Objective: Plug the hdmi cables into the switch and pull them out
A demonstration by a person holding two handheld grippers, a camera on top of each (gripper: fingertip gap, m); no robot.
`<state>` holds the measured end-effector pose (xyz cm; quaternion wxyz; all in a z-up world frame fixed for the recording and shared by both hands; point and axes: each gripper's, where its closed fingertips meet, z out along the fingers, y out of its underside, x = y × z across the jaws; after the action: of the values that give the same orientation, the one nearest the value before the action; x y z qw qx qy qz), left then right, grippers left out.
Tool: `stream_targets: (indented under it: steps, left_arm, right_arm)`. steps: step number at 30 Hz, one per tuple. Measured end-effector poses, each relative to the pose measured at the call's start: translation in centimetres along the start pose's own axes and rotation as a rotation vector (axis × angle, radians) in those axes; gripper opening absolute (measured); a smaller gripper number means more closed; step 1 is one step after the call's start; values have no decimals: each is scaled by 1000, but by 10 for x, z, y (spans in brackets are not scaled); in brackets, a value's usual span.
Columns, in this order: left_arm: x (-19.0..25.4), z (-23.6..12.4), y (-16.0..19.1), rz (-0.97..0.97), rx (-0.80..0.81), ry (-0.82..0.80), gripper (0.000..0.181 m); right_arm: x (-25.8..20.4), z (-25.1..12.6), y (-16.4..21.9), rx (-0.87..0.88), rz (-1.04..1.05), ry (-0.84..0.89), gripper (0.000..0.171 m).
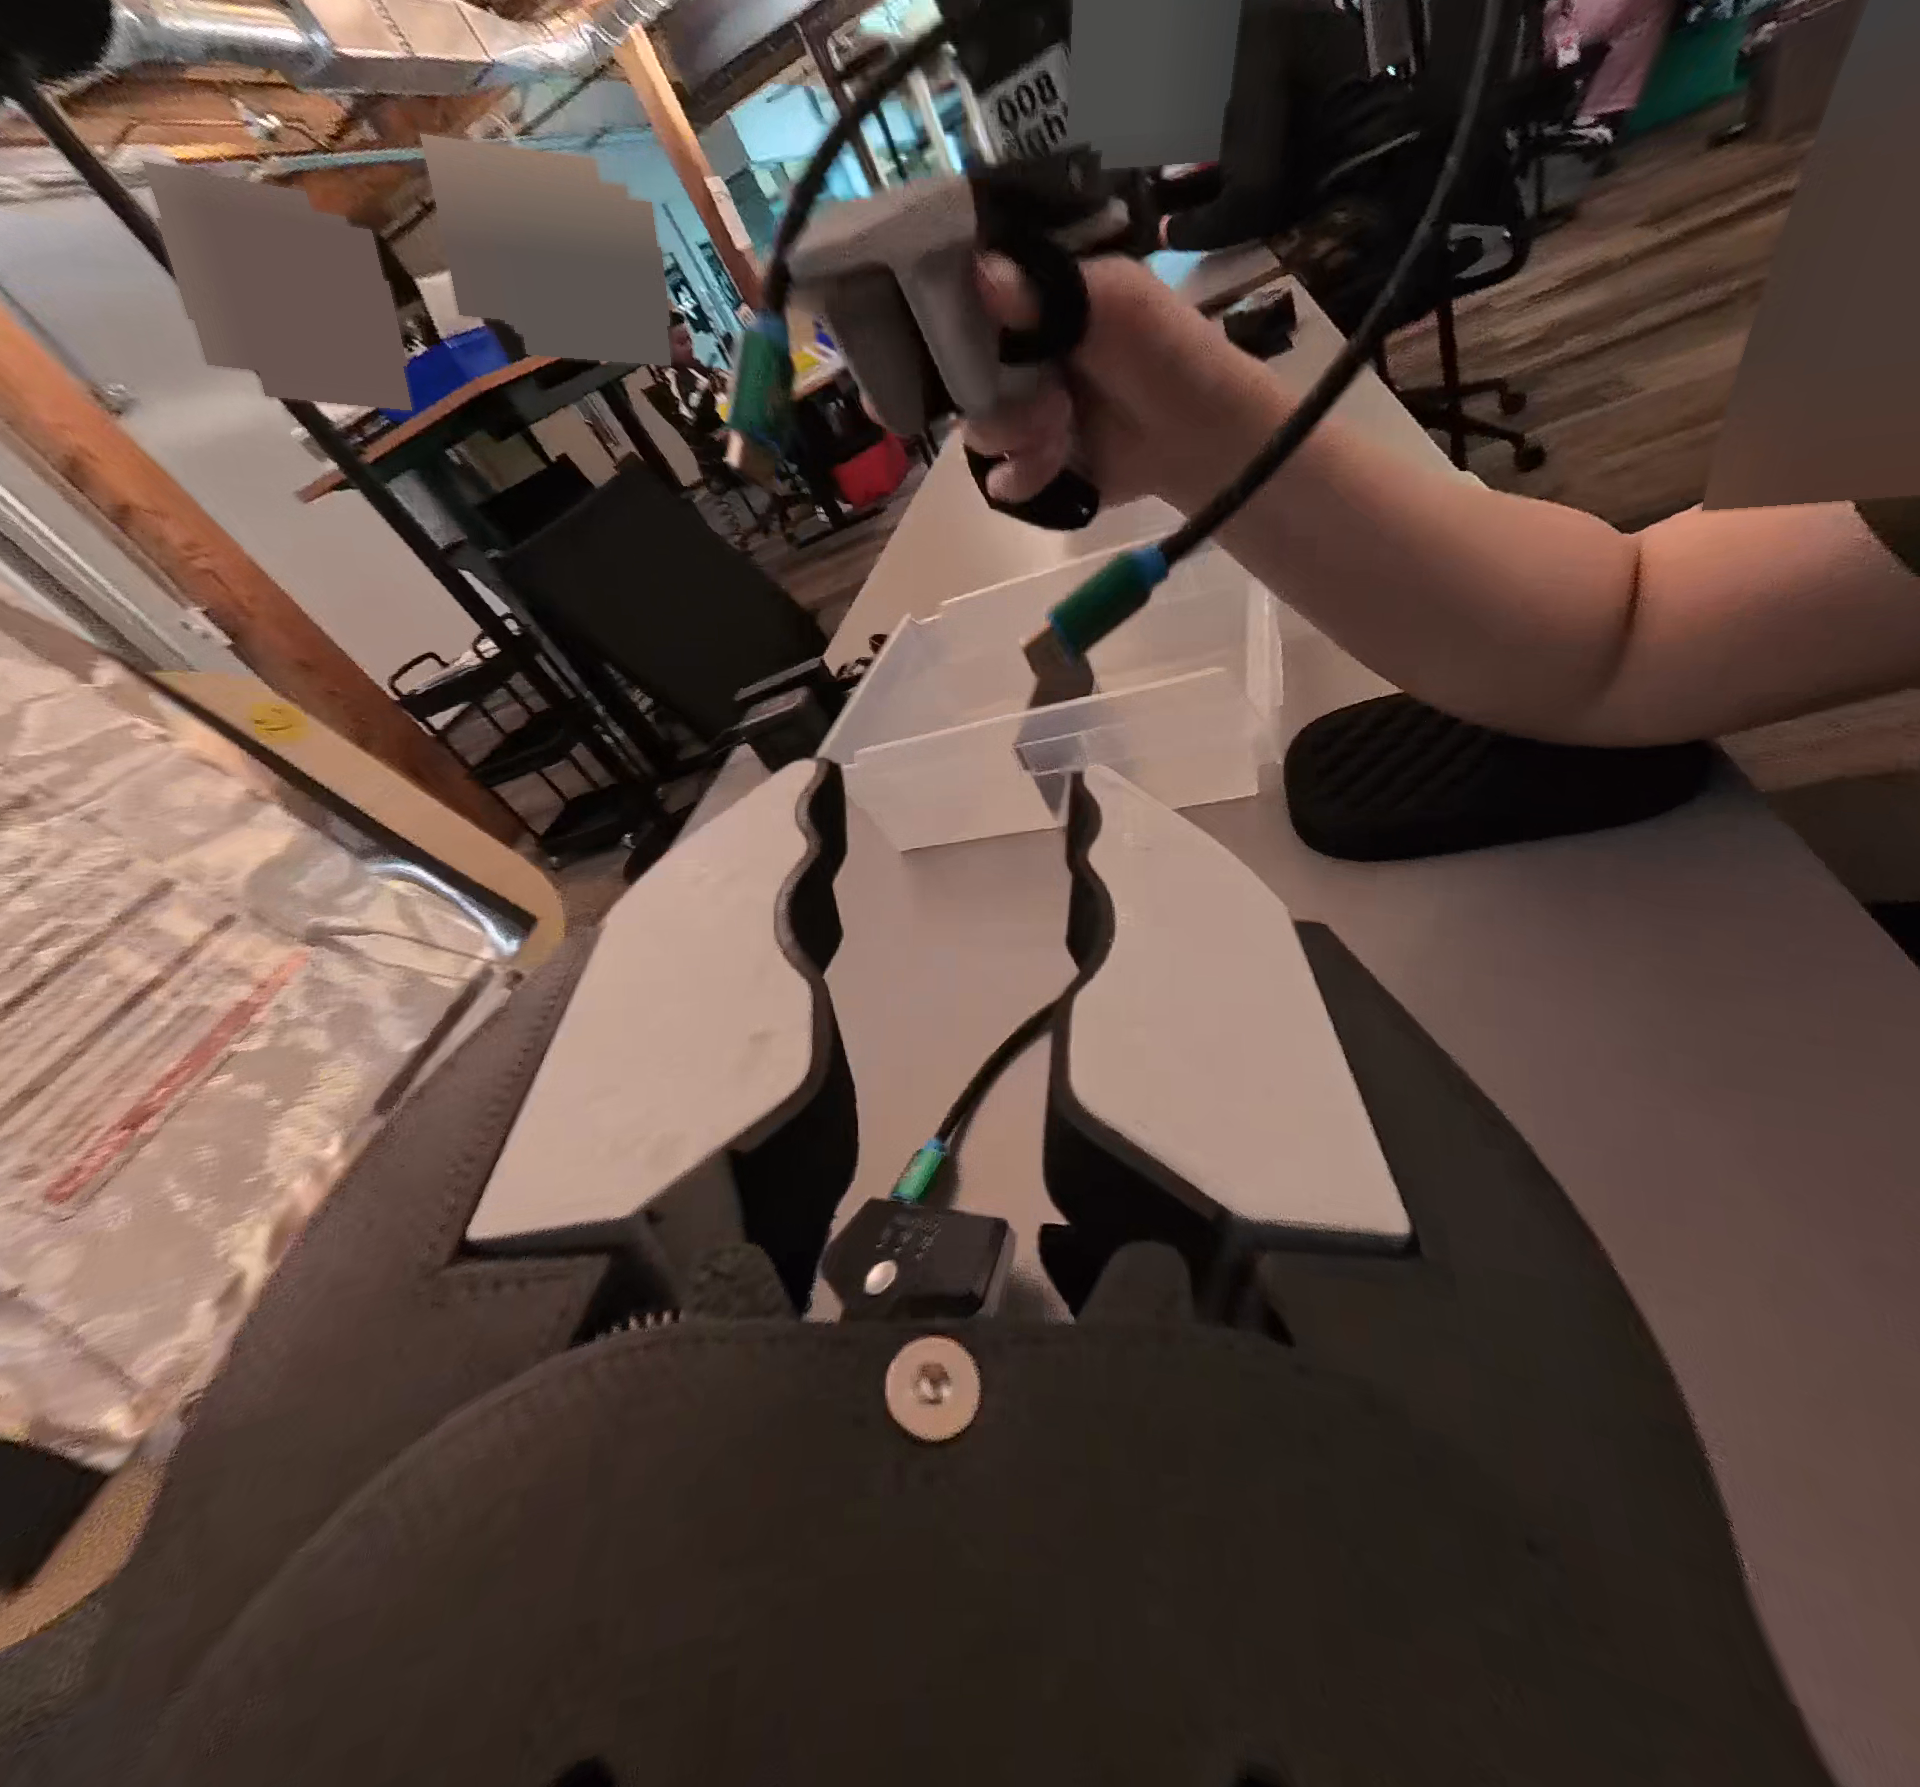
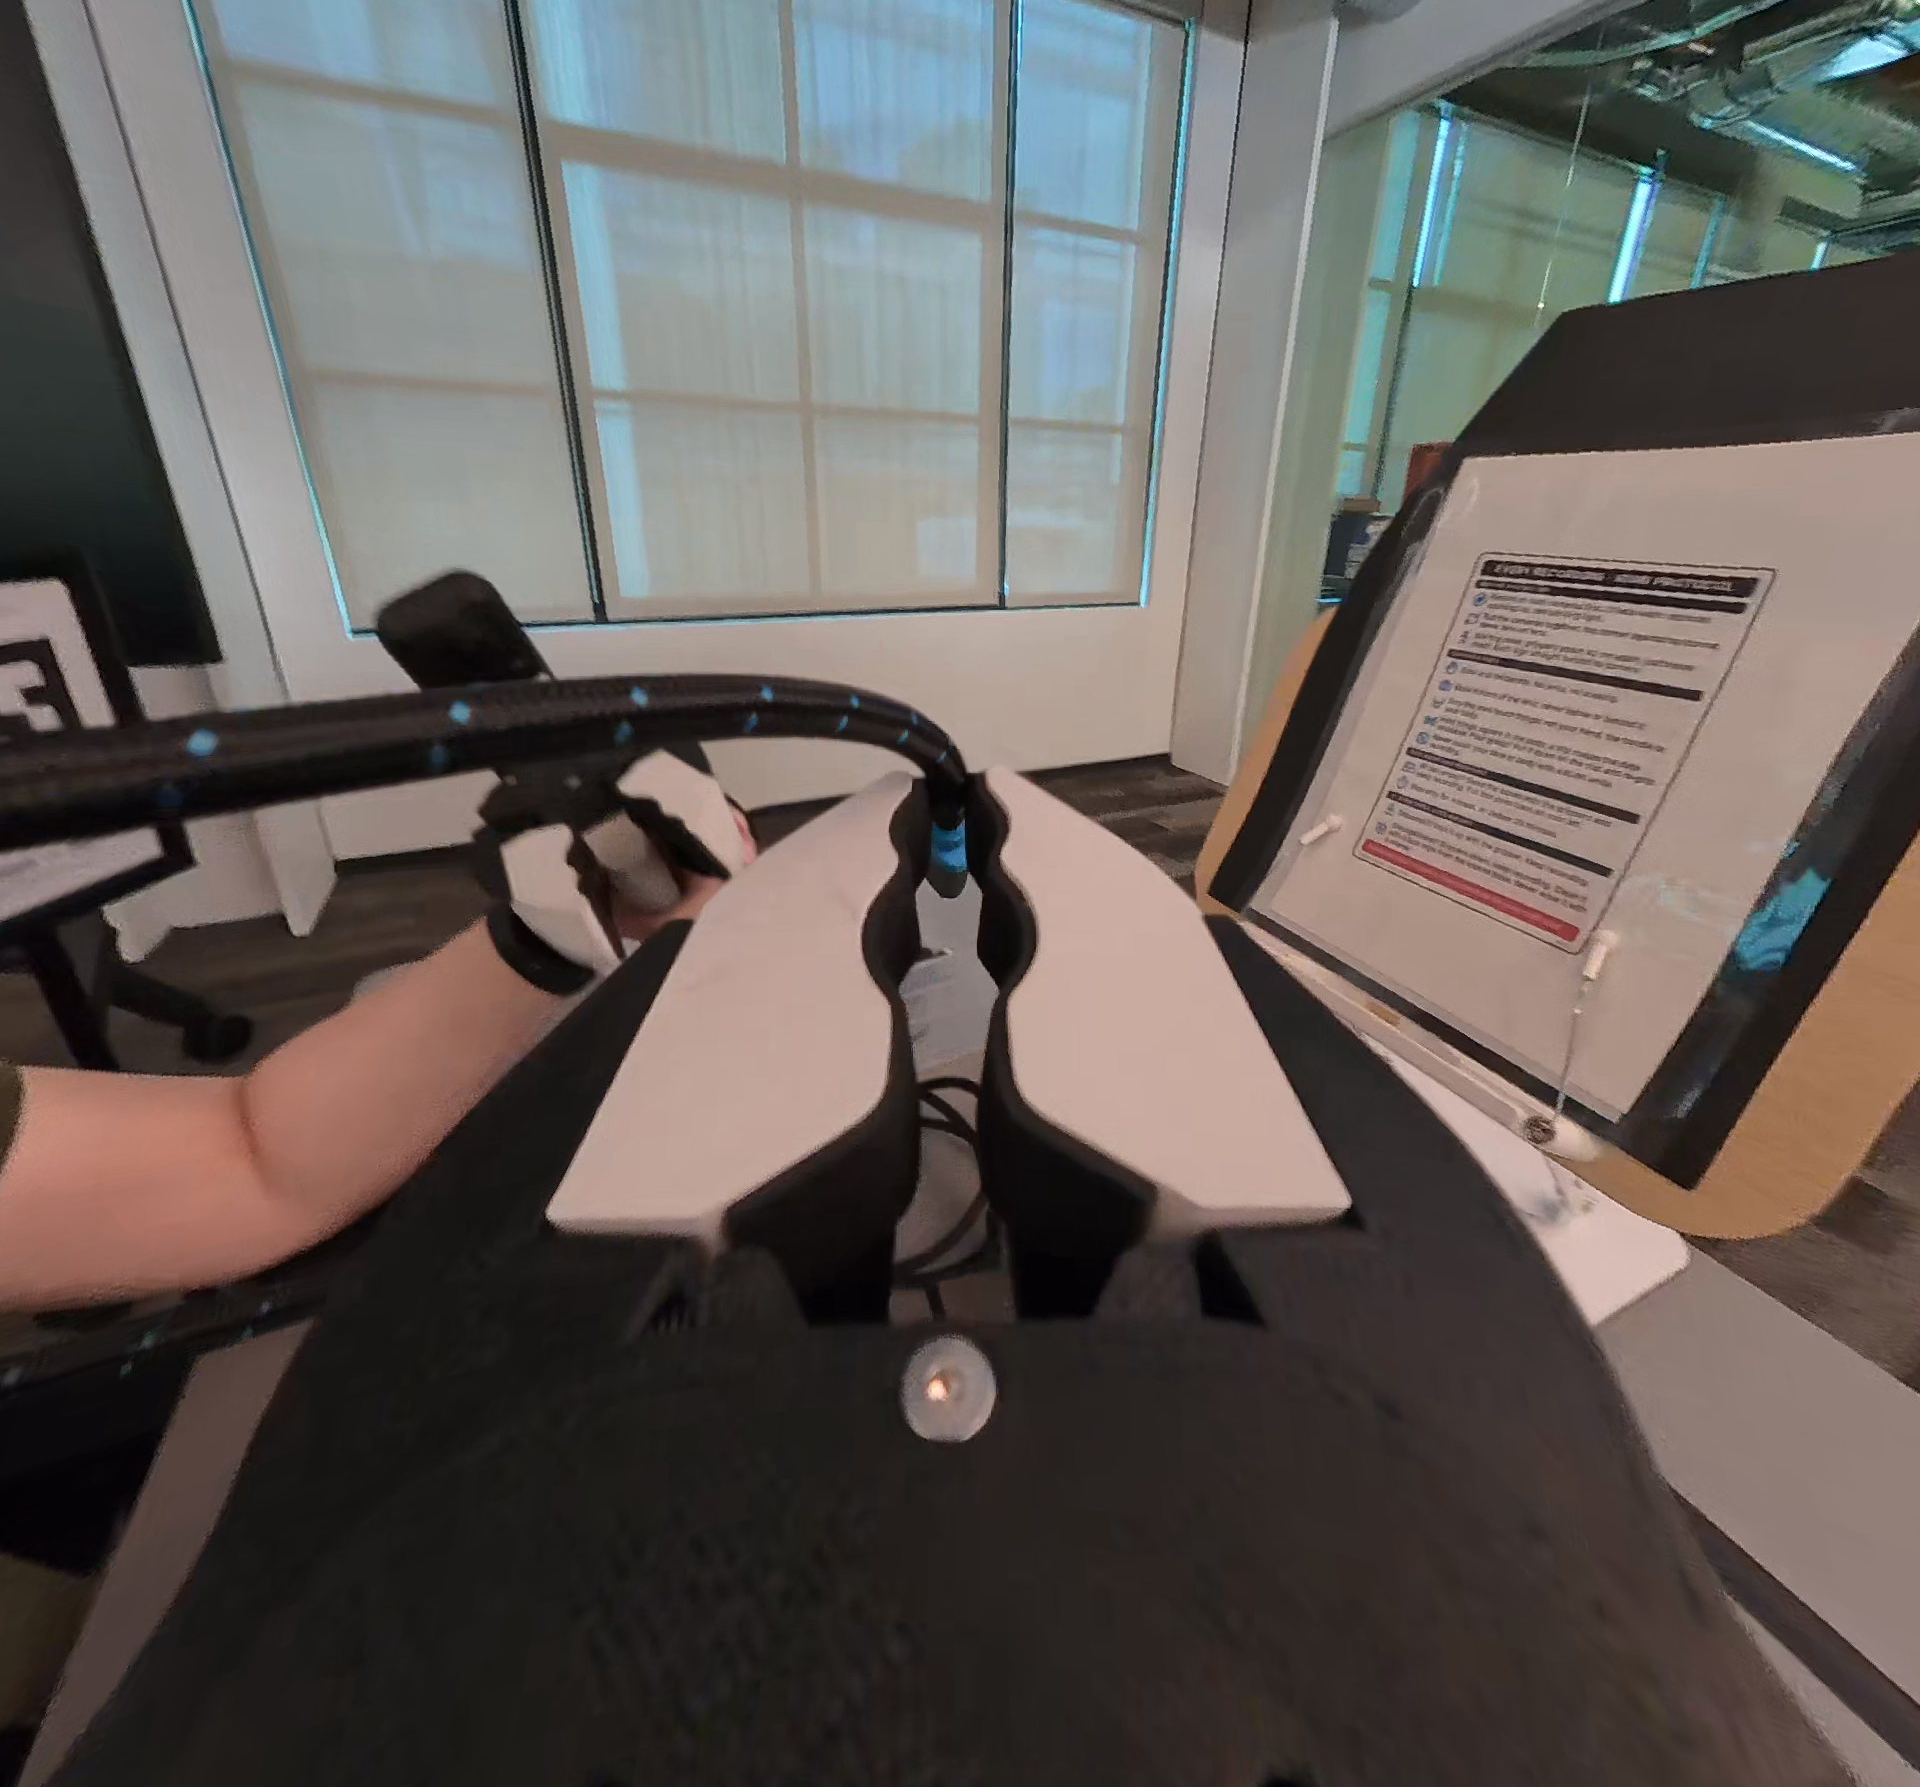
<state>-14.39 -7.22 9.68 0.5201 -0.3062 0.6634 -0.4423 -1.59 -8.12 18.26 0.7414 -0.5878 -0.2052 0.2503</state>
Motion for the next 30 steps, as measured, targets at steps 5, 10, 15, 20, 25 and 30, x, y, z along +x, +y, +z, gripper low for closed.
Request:
stream_targets:
  steps: [5,10,15,20,25,30]
  left_arm:
    - [24,40,11,-84,4,104,56]
    - [31,67,9,-109,76,76,54]
    - [55,73,3,-47,76,153,48]
    - [65,74,-8,15,100,158,27]
    - [68,66,-9,137,76,168,16]
    - [37,45,-27,269,38,-29,16]
  right_arm:
    - [-4,-5,-7,39,55,-51,7]
    - [-13,-2,-7,36,88,-106,7]
    - [-19,4,-2,25,119,-146,7]
    - [-24,14,9,-7,149,-182,7]
    - [-11,17,21,-53,138,-114,7]
    - [30,11,53,-215,116,64,7]
